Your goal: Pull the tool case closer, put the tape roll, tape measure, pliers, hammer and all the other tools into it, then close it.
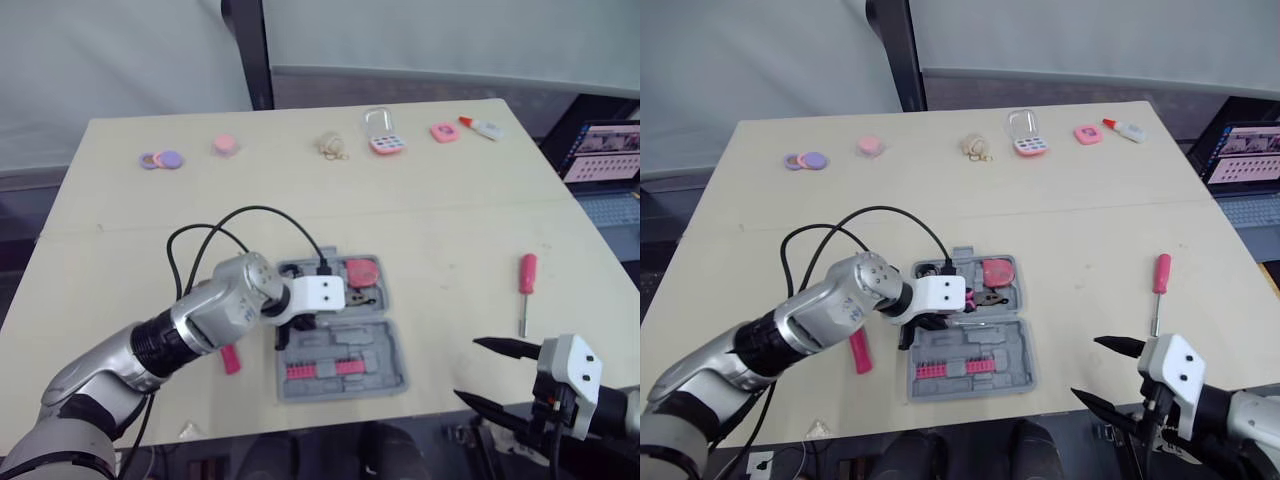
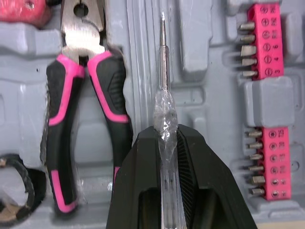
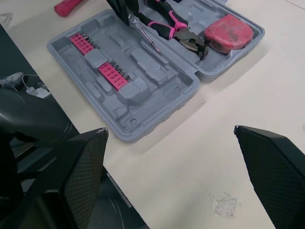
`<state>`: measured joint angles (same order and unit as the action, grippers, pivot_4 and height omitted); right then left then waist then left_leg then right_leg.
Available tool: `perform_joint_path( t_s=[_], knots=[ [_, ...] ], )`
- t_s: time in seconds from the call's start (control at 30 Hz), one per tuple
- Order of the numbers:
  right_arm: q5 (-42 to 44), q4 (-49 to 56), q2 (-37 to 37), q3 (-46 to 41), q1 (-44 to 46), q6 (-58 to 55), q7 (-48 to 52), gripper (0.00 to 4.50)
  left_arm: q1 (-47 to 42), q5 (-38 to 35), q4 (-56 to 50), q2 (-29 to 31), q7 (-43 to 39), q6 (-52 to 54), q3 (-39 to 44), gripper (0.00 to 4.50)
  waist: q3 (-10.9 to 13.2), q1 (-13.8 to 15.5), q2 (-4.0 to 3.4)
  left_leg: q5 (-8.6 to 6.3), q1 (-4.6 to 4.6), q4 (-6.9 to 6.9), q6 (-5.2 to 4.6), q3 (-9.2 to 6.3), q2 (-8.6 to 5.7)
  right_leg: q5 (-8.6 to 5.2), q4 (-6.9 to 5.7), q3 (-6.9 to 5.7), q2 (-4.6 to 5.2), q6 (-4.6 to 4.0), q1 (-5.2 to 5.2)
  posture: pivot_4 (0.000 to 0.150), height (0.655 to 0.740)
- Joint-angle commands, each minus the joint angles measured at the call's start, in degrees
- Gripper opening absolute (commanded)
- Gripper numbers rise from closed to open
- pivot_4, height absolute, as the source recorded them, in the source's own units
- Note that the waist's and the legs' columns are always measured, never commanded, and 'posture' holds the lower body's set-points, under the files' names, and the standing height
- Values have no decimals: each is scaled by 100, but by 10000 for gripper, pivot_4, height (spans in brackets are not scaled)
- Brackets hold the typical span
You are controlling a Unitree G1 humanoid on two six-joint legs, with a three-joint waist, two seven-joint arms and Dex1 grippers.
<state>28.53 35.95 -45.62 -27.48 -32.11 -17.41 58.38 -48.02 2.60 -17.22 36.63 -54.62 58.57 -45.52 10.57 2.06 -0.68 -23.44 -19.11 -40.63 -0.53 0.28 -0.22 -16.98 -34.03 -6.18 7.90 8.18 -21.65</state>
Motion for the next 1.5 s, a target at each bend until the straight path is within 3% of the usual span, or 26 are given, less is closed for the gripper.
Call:
perform_joint_path(
  t_s=[0.03,0.33,1.0,1.5],
  knots=[
    [24,172,46,-93,-38,63,-22,45000,-50,81,-11,-86,49,-63,73,25,0,8,0,0,0,-1,0,-1,0,0,-1,0,0,0,0,1500,7400],
    [-4,123,48,-37,55,55,-39,45000,81,166,41,-41,148,-268,139,25,0,83,0,-1,-5,-20,-1,-3,0,0,-8,0,0,0,0,1500,7400],
    [-9,293,67,-107,-68,-48,-95,45000,113,18,208,-520,240,142,87,25,0,93,-1,-3,-8,-30,-4,-5,-1,2,-14,0,1,3,0,1500,7400],
    [-14,357,139,-101,-173,-39,-192,45000,35,50,189,-441,158,179,-6,25,0,97,-1,-3,-8,-31,-4,-6,-1,1,-15,0,1,3,0,1500,7400]
  ],
)
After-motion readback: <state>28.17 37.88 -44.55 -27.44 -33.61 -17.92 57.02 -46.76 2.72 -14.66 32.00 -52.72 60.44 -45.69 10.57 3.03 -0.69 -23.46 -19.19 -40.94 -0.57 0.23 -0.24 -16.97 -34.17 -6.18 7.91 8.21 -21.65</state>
